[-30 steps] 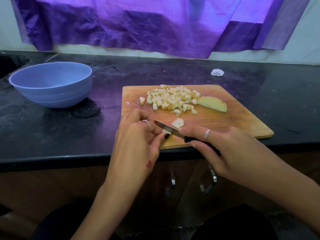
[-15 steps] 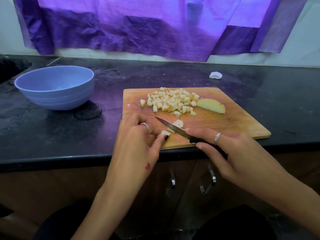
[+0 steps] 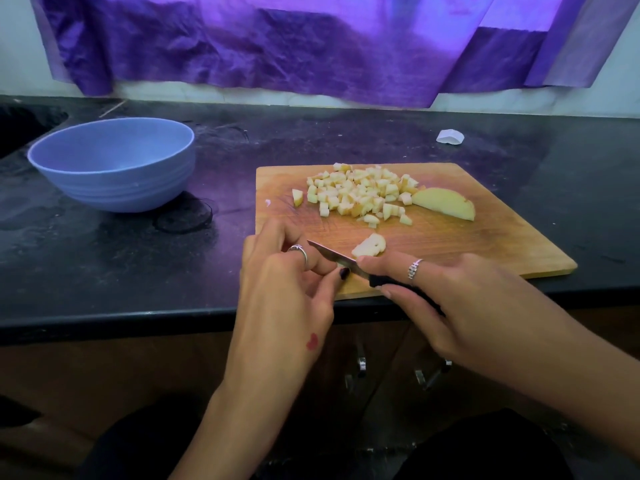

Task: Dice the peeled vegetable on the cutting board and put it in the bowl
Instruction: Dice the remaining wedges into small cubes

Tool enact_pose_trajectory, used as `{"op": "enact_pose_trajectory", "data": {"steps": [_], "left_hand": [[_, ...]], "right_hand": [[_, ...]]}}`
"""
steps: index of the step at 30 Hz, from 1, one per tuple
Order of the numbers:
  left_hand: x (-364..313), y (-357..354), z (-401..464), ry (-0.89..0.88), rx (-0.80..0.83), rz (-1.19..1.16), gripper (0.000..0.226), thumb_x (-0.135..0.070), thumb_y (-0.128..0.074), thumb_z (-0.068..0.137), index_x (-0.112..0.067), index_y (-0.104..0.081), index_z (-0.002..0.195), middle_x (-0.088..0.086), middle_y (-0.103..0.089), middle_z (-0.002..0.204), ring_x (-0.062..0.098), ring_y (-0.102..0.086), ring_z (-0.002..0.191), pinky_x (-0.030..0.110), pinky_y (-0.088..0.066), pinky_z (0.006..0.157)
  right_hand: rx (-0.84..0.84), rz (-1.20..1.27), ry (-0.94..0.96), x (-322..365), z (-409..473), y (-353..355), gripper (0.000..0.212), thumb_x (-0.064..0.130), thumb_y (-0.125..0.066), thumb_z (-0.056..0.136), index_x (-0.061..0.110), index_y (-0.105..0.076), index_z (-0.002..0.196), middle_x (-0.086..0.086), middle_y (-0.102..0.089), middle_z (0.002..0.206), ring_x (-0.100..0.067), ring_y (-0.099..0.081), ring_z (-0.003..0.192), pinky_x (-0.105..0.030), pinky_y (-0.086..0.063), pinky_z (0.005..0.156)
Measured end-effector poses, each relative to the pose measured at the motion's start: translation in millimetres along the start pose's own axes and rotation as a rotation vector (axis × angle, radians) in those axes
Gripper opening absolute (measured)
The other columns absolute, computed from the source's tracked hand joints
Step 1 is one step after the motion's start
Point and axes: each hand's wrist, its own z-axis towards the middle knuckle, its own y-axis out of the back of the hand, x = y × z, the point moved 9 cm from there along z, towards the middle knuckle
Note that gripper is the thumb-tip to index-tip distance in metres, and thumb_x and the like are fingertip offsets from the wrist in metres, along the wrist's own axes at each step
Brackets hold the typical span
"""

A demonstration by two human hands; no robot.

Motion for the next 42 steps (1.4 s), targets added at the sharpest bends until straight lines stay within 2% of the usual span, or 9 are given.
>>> {"op": "enact_pose_trajectory", "data": {"steps": [5,10,17,22,26,29,32,39,42], "left_hand": [[5,-3,3,0.008,0.032,0.031,0.01,-0.02,-0.078,0.074,-0.02,-0.07,0.069,-0.014,-0.046,0.085,0.004,-0.038,0.086,0.007,-0.034,0.077],[0,-3,10,-0.011,0.094,0.149,0.007,-0.033,-0.074,0.077,-0.029,-0.069,0.076,-0.018,-0.043,0.097,0.006,-0.035,0.095,0.031,-0.033,0.079],[8,-19,58,0.049,0.178,0.337,0.011,-0.037,-0.071,0.081,-0.026,-0.069,0.084,-0.013,-0.04,0.099,0.011,-0.035,0.105,0.029,-0.024,0.078],[12,-17,69,-0.003,0.139,0.33,0.009,-0.027,-0.066,0.087,-0.028,-0.072,0.093,-0.016,-0.042,0.098,0.013,-0.04,0.105,0.031,-0.028,0.077],[14,-6,64,-0.036,0.053,0.32,0.015,-0.031,-0.06,0.089,-0.024,-0.071,0.097,-0.008,-0.053,0.106,0.018,-0.045,0.099,0.039,-0.041,0.076],[14,1,61,-0.034,0.03,0.323,0.021,-0.03,-0.056,0.091,-0.018,-0.071,0.1,-0.004,-0.055,0.109,0.02,-0.046,0.1,0.045,-0.045,0.08],[14,13,59,-0.036,-0.005,0.292,0.018,-0.028,-0.059,0.09,-0.022,-0.071,0.102,-0.008,-0.053,0.107,0.016,-0.045,0.102,0.047,-0.044,0.084],[15,33,62,-0.023,-0.036,0.278,0.019,-0.034,-0.058,0.087,-0.025,-0.071,0.097,-0.012,-0.053,0.103,0.015,-0.045,0.104,0.047,-0.043,0.088],[-3,19,65,-0.078,-0.003,0.263,0.017,-0.033,-0.058,0.089,-0.027,-0.07,0.098,-0.015,-0.051,0.1,0.012,-0.046,0.101,0.043,-0.043,0.087]], "right_hand": [[-0.058,-0.29,0.051,0,-3,-4,0.062,0.025,-0.078,0.067,0.034,-0.058,0.125,0.004,-0.051,0.055,-0.016,-0.028,0.032,-0.016,-0.014,0.038],[-0.096,-0.051,-0.041,-20,-2,7,0.04,0.055,-0.027,0.09,0.055,-0.028,0.13,0.011,-0.065,0.072,-0.012,-0.06,0.06,-0.033,-0.047,0.049],[-0.183,0.275,-0.11,-69,-23,29,0.037,0.066,-0.036,0.082,0.046,-0.053,0.107,0.011,-0.067,0.082,-0.008,-0.061,0.075,-0.037,-0.05,0.066],[-0.046,0.301,-0.081,-85,-36,22,0.038,0.067,-0.05,0.078,0.042,-0.066,0.101,0.023,-0.067,0.088,-0.002,-0.064,0.081,-0.027,-0.049,0.067],[-0.114,0.194,-0.048,-90,-11,23,0.04,0.07,-0.045,0.08,0.048,-0.06,0.11,0.02,-0.068,0.094,-0.003,-0.061,0.088,-0.029,-0.051,0.072],[-0.164,0.059,-0.013,-86,21,24,0.041,0.068,-0.041,0.08,0.05,-0.062,0.111,0.017,-0.067,0.099,-0.004,-0.055,0.093,-0.014,-0.041,0.069],[-0.199,0.039,-0.047,-89,43,24,0.04,0.061,-0.048,0.08,0.042,-0.064,0.112,0.015,-0.066,0.104,-0.008,-0.056,0.099,-0.03,-0.048,0.079],[-0.134,0.269,-0.136,-130,13,26,0.039,0.075,-0.044,0.067,0.053,-0.063,0.094,0.019,-0.066,0.083,-0.001,-0.059,0.078,-0.033,-0.05,0.072],[-0.186,0.352,-0.16,-147,-7,36,0.031,0.059,-0.058,0.072,0.04,-0.07,0.093,0.016,-0.067,0.073,-0.004,-0.06,0.066,-0.024,-0.048,0.066]]}}
